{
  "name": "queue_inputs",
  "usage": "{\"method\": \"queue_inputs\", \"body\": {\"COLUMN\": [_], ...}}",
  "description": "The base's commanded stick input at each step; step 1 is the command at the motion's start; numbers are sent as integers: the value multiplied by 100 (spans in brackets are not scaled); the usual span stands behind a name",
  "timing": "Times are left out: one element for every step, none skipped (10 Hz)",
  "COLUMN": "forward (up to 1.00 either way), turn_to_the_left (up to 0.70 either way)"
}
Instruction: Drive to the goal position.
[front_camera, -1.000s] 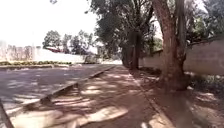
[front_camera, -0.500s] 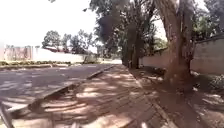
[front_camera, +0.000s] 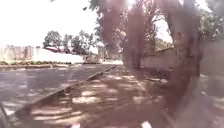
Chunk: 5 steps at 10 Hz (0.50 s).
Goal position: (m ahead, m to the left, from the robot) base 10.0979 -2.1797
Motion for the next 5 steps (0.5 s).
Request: {"method": "queue_inputs", "body": {"forward": [50,50,50,50,50], "turn_to_the_left": [0,0,0,0,0]}}
